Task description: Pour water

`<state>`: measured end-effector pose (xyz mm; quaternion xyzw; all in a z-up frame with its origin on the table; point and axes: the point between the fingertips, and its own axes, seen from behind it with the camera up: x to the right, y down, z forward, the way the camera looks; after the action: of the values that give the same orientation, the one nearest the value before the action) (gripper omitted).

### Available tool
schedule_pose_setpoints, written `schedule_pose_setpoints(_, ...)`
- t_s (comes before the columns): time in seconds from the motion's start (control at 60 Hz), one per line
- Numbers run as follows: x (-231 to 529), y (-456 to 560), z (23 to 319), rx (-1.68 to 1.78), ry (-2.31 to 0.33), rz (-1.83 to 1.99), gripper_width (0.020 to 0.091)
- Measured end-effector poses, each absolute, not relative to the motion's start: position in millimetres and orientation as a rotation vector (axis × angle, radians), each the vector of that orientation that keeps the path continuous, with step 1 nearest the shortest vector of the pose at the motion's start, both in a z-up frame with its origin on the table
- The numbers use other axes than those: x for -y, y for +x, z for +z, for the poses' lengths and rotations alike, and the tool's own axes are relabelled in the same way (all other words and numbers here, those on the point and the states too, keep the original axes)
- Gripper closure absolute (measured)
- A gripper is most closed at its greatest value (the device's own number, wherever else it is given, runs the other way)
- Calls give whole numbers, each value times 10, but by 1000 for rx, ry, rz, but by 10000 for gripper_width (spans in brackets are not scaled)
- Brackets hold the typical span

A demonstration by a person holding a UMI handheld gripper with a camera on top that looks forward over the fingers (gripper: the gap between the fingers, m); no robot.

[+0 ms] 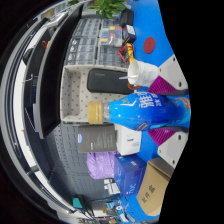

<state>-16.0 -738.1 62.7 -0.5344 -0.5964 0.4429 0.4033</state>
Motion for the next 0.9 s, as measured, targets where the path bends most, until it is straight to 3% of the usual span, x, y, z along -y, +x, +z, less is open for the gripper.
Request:
schedule_pose_setpoints(0.1,7412,-156,641,1522,-1302,1087,752)
schedule_pose_setpoints(0.25,7490,-180,630,1568,-1253,1057,752)
schedule_pose_setpoints(0.4,7530,-253,625,1585,-1364,1130,753)
schedule_pose_setpoints(0.6,7687,-571,905,1393,-1771,1458,754)
schedule_pose_setpoints(0.9,7688,-1016,1044,647,-2549,1886,748)
